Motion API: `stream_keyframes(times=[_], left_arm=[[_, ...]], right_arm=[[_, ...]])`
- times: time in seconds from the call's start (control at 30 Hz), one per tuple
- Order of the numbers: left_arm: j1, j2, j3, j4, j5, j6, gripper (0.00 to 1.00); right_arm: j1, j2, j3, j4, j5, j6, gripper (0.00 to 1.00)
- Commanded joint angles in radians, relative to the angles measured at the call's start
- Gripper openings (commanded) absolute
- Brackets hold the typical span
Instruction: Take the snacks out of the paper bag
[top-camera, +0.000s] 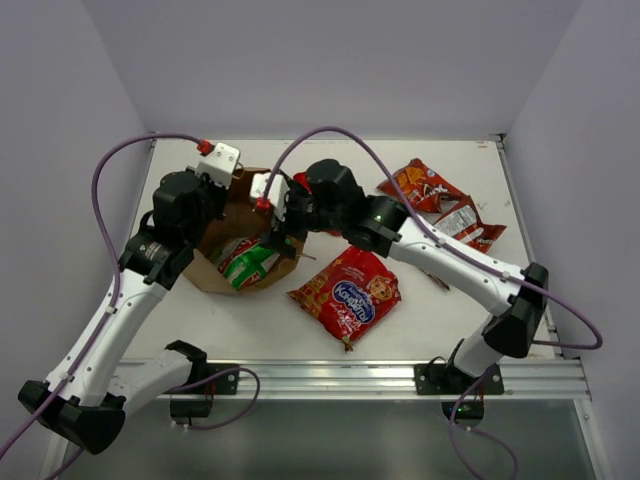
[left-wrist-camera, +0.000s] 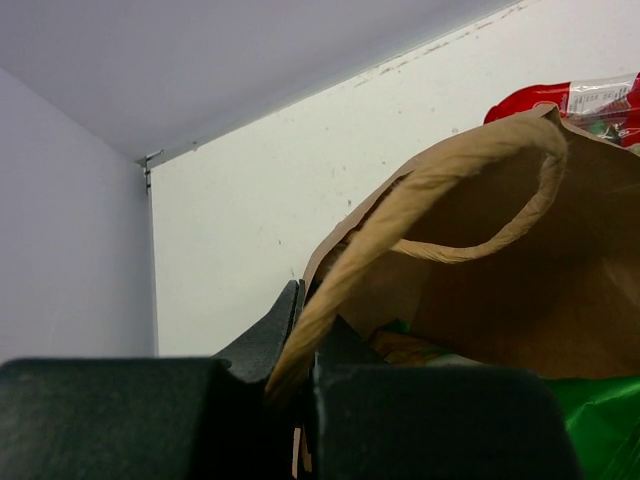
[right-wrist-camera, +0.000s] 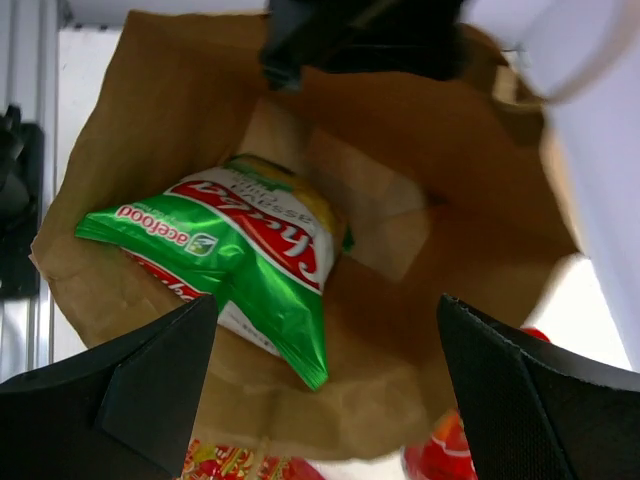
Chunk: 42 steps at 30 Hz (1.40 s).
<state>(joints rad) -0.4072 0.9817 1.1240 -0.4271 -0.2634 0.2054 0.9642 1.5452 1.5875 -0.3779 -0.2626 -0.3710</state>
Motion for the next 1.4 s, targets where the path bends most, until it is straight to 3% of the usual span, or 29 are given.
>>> stream_keyframes(times=[0.0,0.17,0.57,0.67,0.77,0.8,0.83,0.87,0.93,1.37], left_arm=[[-0.002,-0.017,0.008,0.053,0.035,0.019,0.00],[-0.002,-0.023,0.013,0.053,0.050,0.019,0.00],[-0.002,-0.032,0.020,0.040,0.102,0.005,0.00],[-0.002,-0.032,0.023,0.031,0.107,-0.001,0.00],[-0.002,-0.035,0.020,0.027,0.105,-0.003,0.00],[-0.001,-0.035,0.019,0.024,0.102,0.002,0.00],[-0.002,-0.037,0.017,0.022,0.099,0.002,0.00],[-0.002,-0.037,0.016,0.019,0.092,0.002,0.00],[-0.002,-0.038,0.011,0.016,0.084,0.002,0.00],[-0.002,-0.031,-0.007,-0.001,-0.031,0.005,0.00]], right_arm=[[0.033,0.102,0.086,-0.111,-0.079,-0.132,0.94],[0.067,0.177,0.085,-0.139,-0.066,-0.178,0.99],[0.067,0.348,0.118,-0.131,-0.069,-0.233,0.99],[0.067,0.362,0.123,-0.121,-0.084,-0.232,0.87],[0.067,0.351,0.115,-0.101,-0.090,-0.221,0.59],[0.068,0.328,0.109,-0.084,-0.090,-0.218,0.46],[0.068,0.314,0.100,-0.075,-0.086,-0.214,0.13],[0.067,0.297,0.086,-0.064,-0.081,-0.212,0.05],[0.067,0.250,0.080,-0.058,-0.073,-0.206,0.00],[0.067,-0.100,-0.006,-0.001,0.022,-0.218,0.00]])
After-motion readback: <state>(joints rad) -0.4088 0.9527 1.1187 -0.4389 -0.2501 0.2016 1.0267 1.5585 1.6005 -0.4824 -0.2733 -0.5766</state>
